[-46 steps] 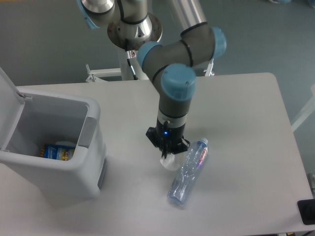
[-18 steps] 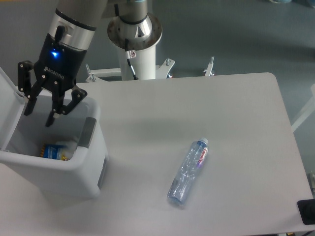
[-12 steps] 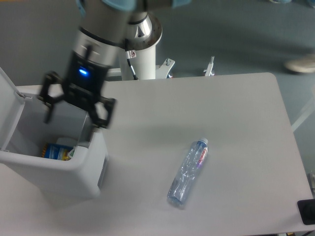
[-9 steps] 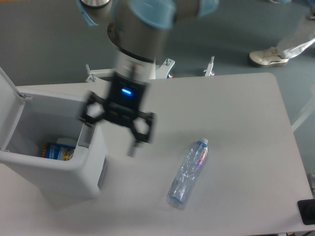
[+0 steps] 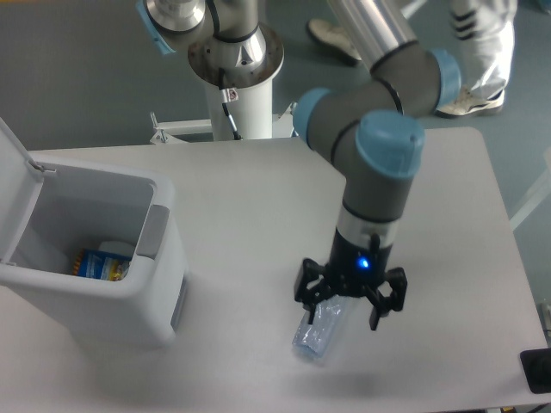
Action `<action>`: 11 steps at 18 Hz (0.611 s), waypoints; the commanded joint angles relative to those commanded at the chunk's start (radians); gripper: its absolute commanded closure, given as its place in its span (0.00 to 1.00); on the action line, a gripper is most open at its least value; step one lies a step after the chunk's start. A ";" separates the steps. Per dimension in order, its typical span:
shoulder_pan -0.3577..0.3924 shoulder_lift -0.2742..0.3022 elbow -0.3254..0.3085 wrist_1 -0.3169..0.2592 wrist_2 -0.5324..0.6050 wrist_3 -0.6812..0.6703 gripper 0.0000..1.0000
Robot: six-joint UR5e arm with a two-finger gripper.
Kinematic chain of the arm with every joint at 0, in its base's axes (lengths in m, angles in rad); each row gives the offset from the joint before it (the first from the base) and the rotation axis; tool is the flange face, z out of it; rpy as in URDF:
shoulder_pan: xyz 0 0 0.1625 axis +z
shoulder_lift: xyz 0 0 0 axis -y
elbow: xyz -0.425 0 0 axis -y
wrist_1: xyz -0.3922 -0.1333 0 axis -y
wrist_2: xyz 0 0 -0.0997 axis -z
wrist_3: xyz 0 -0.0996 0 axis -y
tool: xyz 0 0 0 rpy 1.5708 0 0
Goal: Place the trash in the trash can
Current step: 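Move the open gripper over the clear plastic water bottle, then lower onto the water bottle and close the gripper around it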
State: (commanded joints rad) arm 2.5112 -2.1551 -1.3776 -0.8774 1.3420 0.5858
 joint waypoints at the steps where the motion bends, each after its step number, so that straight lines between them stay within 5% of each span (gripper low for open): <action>1: -0.015 -0.012 0.000 0.000 0.047 0.038 0.00; 5: -0.080 -0.063 -0.009 -0.006 0.247 0.121 0.00; 11: -0.134 -0.094 -0.021 -0.037 0.269 0.131 0.00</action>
State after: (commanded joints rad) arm 2.3777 -2.2488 -1.3990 -0.9142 1.6107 0.7164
